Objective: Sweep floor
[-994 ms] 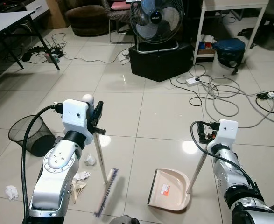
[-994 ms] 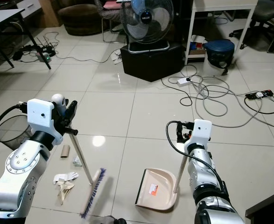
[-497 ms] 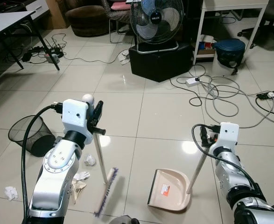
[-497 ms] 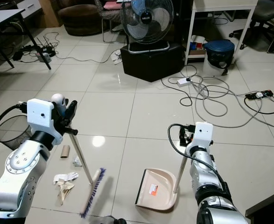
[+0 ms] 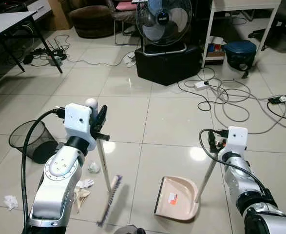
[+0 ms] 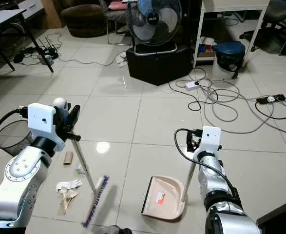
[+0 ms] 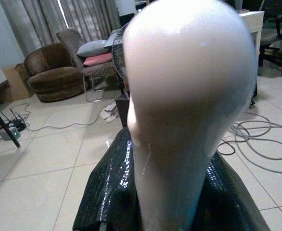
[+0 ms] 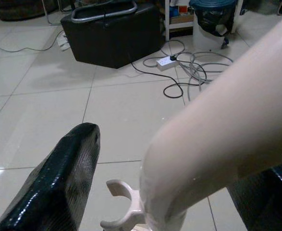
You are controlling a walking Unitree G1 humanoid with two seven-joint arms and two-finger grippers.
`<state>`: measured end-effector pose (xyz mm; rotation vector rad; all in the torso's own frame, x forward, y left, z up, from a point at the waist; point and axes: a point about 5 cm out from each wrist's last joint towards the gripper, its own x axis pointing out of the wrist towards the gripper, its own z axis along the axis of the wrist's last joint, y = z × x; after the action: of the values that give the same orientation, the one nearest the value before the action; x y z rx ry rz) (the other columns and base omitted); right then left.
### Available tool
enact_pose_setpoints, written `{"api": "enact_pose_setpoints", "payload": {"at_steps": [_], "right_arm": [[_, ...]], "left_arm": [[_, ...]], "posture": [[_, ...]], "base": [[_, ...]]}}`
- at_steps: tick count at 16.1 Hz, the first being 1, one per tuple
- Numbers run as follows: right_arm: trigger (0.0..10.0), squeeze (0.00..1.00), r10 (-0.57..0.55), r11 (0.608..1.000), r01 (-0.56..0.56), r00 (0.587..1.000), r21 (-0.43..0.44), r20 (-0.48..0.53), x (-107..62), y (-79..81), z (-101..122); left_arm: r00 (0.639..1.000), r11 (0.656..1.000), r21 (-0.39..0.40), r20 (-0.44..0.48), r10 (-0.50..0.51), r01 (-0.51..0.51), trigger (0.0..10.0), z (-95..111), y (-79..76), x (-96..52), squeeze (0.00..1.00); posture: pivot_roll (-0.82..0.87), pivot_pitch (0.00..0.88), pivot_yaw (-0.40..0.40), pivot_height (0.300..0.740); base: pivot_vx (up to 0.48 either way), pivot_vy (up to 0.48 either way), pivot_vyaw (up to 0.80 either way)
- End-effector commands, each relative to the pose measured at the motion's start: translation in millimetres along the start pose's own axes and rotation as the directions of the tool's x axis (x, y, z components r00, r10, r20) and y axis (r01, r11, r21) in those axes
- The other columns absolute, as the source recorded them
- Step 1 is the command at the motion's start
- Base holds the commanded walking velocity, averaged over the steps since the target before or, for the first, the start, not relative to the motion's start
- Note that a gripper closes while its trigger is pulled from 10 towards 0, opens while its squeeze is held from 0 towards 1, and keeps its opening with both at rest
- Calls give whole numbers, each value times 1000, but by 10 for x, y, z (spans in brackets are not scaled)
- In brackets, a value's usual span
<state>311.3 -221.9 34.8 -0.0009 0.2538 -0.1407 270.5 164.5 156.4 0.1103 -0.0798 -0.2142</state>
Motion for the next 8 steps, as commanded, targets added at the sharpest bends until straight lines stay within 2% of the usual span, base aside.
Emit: {"api": "enact_pose_setpoints", "payload": {"at_steps": [1, 3, 5, 6, 7, 8], "right_arm": [[5216, 0, 12, 1000, -12, 1000, -5, 2, 42, 37, 60], [4667, 0, 11, 1000, -11, 1000, -5, 2, 49, 26, 72], [3137, 0, 14, 1000, -14, 1000, -4, 3, 49, 28, 73], [863, 0, 15, 1000, -15, 1000, -2, 4, 50, 29, 74], [0, 0, 17, 1000, -17, 1000, 1, 4, 50, 31, 74], [0, 0, 18, 1000, -18, 1000, 2, 4, 50, 33, 73]], "left_arm": [[999, 1000, 24, 36, 10, -11, 10000, 92, 61, -6, 0], [999, 1000, 25, 34, 11, -11, 10000, 93, 63, -5, 0], [999, 1000, 24, 34, 9, -10, 10000, 92, 60, -8, 0], [999, 1000, 24, 33, 9, -10, 10000, 92, 59, -9, 0], [999, 1000, 24, 33, 9, -9, 10000, 93, 60, -10, 0], [999, 1000, 25, 33, 9, -10, 10000, 93, 59, -11, 0]], "posture": [[87, 25, 151, 740], [89, 26, 151, 740], [88, 27, 151, 740], [90, 29, 151, 740], [90, 28, 152, 740], [90, 30, 152, 740]], "base": [[0, 0, 0], [0, 0, 0], [0, 0, 0], [0, 0, 0], [0, 0, 0], [0, 0, 0]]}}
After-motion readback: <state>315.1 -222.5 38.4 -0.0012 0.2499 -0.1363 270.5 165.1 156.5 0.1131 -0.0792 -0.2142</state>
